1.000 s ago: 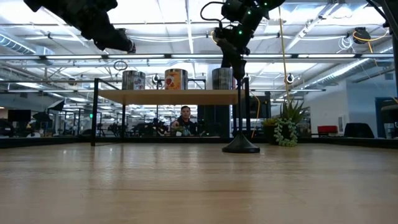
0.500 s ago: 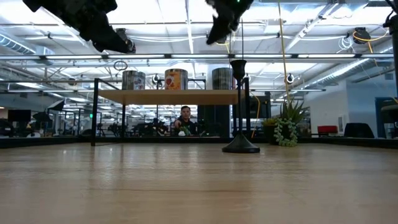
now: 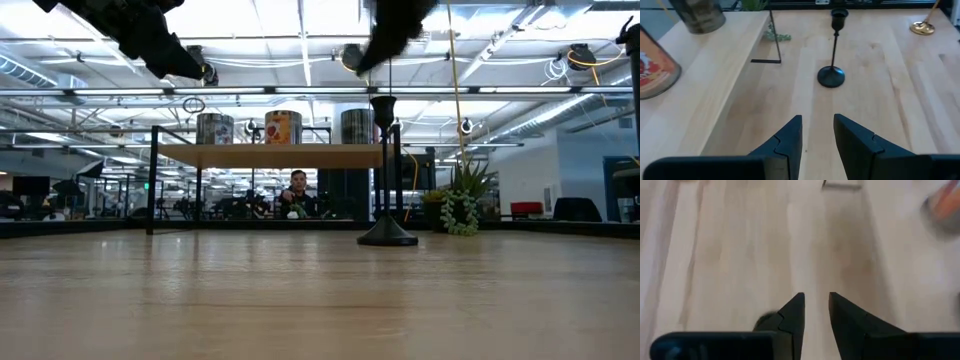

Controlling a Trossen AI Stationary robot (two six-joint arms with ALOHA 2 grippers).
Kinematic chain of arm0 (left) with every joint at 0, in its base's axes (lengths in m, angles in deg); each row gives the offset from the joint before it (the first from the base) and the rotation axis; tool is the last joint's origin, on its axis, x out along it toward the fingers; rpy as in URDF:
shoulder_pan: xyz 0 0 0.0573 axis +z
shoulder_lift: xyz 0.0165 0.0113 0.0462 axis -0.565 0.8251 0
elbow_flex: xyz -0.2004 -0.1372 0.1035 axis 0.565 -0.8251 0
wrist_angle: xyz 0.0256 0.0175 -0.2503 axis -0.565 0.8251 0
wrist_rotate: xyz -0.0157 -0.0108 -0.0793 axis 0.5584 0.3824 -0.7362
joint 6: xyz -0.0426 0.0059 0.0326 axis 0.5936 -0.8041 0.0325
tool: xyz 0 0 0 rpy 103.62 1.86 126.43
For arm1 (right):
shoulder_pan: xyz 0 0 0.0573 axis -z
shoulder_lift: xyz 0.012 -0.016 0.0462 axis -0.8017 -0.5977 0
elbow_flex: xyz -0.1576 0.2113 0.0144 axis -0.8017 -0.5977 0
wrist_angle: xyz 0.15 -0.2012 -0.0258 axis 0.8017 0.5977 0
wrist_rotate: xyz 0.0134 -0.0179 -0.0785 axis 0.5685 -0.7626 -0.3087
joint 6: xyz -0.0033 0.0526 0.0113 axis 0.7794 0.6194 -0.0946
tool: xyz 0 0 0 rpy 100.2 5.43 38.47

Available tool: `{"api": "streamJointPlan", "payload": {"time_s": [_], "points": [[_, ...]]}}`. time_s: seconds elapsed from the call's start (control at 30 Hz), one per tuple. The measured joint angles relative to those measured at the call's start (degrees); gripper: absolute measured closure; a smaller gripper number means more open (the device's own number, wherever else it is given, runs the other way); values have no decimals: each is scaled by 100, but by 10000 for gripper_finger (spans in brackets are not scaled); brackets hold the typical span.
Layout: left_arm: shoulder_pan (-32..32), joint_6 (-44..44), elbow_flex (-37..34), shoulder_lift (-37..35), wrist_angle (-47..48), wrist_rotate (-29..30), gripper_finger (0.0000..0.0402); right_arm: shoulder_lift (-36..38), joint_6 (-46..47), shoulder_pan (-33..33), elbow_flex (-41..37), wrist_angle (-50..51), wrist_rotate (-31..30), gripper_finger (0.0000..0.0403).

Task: Pick & Place candle stick holders
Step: Put the black candle holder on the shelf

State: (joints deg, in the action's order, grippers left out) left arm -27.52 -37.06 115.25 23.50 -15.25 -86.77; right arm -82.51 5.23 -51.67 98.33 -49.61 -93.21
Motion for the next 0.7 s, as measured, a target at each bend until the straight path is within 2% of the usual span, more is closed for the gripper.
{"api": "streamJointPlan", "payload": {"time_s": [0.2,0.37,0.53,0.7], "points": [[-156,35,0,1,4,266,284,1063,663,-449,-2122,-1951,-33,316],[-165,81,0,2,-2,264,284,1818,687,-641,-3649,-3679,-173,316],[-178,195,0,2,-23,266,284,2131,644,-582,-4640,-5114,-150,316],[-178,205,0,2,-25,266,284,2147,858,-453,-5131,-5745,-112,316]]}}
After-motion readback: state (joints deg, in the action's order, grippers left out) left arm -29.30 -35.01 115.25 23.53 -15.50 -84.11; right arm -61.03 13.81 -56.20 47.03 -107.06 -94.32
